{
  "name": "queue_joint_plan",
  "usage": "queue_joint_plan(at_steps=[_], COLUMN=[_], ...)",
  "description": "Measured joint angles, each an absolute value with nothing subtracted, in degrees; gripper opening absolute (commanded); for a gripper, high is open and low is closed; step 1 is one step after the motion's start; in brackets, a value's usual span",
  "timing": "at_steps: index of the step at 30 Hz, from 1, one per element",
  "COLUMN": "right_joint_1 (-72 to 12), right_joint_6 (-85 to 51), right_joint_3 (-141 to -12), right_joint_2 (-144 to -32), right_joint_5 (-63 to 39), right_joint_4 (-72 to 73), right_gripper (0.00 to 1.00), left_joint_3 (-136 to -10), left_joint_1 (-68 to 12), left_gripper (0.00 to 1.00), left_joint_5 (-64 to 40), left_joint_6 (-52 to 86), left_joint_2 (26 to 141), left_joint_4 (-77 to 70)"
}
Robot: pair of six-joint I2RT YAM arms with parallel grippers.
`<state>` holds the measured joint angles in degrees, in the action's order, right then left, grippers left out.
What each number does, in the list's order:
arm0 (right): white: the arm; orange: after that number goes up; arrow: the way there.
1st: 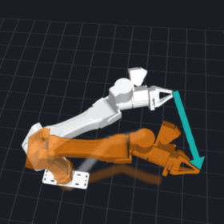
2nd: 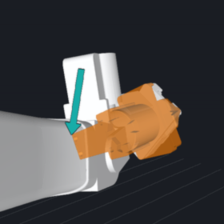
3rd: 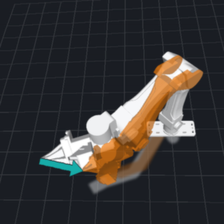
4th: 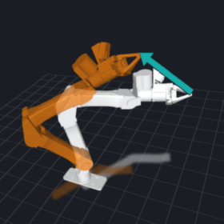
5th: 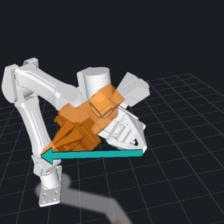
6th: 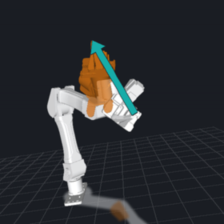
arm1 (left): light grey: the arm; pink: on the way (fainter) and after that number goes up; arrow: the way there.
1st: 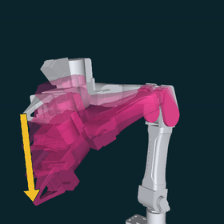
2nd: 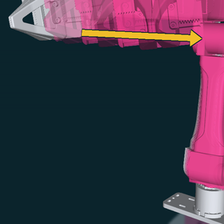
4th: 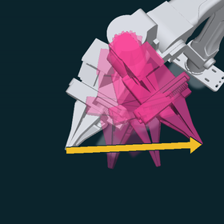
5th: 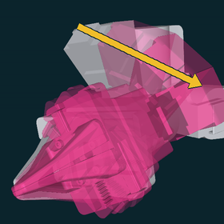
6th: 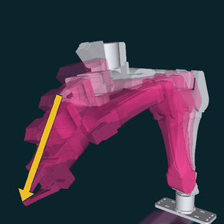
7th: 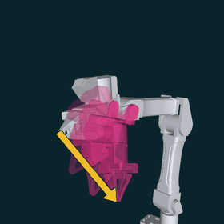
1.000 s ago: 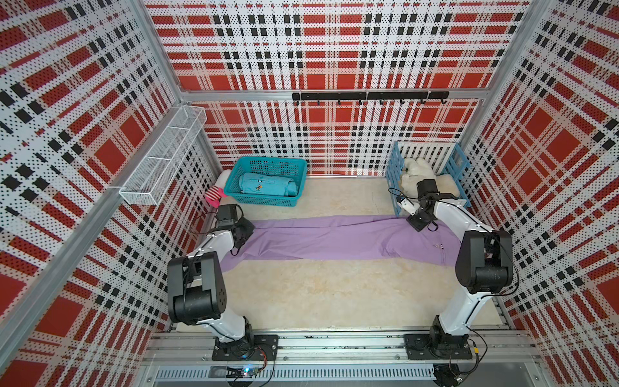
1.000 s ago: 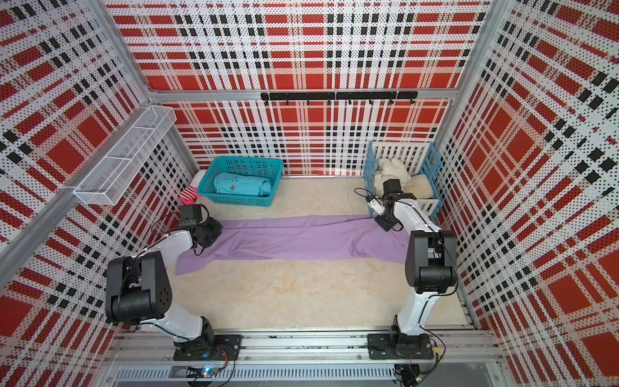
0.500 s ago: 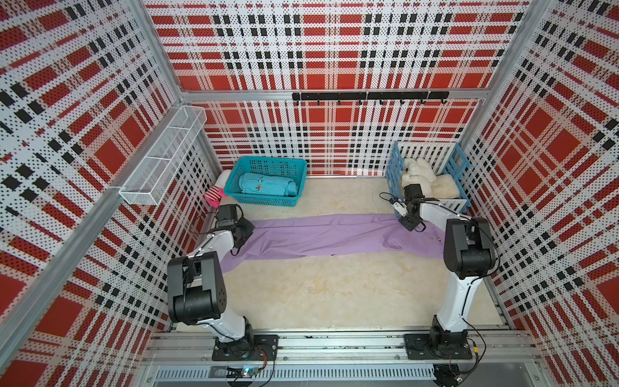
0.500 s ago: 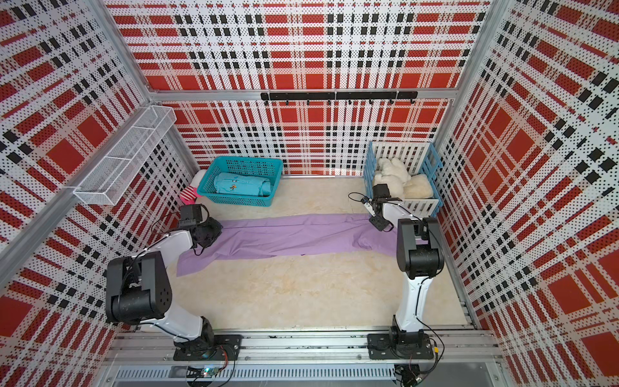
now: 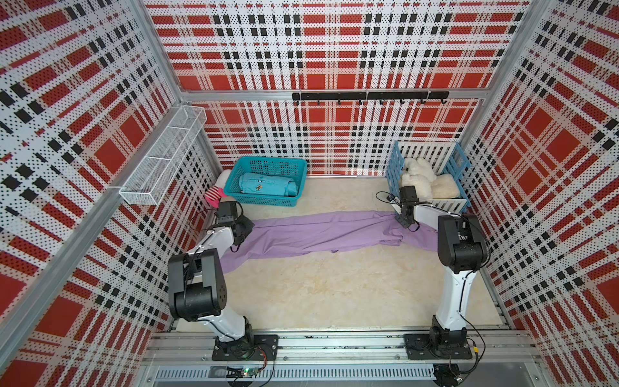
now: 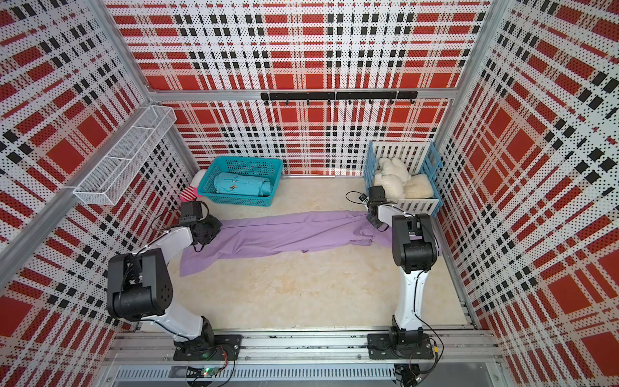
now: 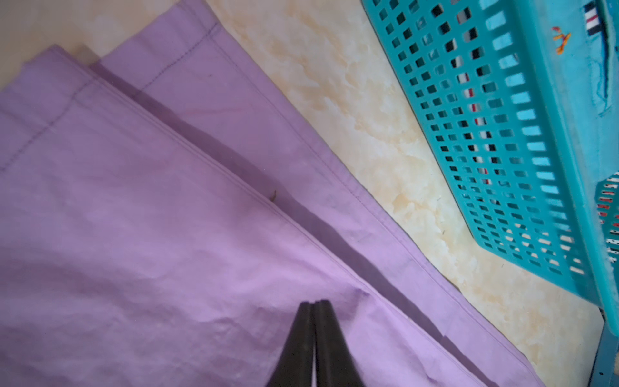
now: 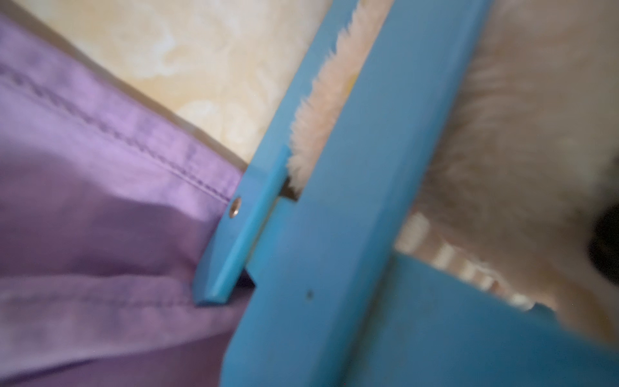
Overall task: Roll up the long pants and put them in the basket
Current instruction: Fold the long pant at the center of the board.
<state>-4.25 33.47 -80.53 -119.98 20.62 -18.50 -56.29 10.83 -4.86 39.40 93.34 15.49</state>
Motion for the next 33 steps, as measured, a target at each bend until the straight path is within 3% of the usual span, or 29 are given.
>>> queue_joint_plan(at_steps=[4,8,19,22,29,33], right_joint_1=[-4.45,-4.89,-6.59,-7.14,-9.72,-10.57], right_joint_6=[32.36,29.82,11.84,5.8,-7.07,-14.09], right_joint_3=[-80.05,-75.9,-74.39,-74.32,-72.01,-67.11], right_joint_2=[-118.87,-113.25,-91.79,-93.41,-105.89,-106.32], right_joint_5=[21.08,20.05,8.01,3.88,-3.7,-5.63], right_joint_4=[-17.89,-19.18,-26.61,-27.22,-31.79,-32.23], right_gripper=[0.51,0.61,0.62,0.57,0.57,0.57], left_joint_3=[-56.75,-56.71,-51.13,-50.81,-48.82,-46.59], left_joint_1=[10.85,10.87,15.4,16.49,16.78,18.24], left_gripper=[0.11,0.12,0.13,0.14,0.13,0.13], left_joint_5=[-4.75,-4.97,-6.98,-7.51,-7.07,-7.14], left_joint_6=[39.13,39.38,42.0,42.02,42.46,43.03], left_joint_2=[93.62,93.49,90.67,93.49,96.57,95.5], left_joint_4=[15.77,15.97,15.4,15.05,13.65,10.98])
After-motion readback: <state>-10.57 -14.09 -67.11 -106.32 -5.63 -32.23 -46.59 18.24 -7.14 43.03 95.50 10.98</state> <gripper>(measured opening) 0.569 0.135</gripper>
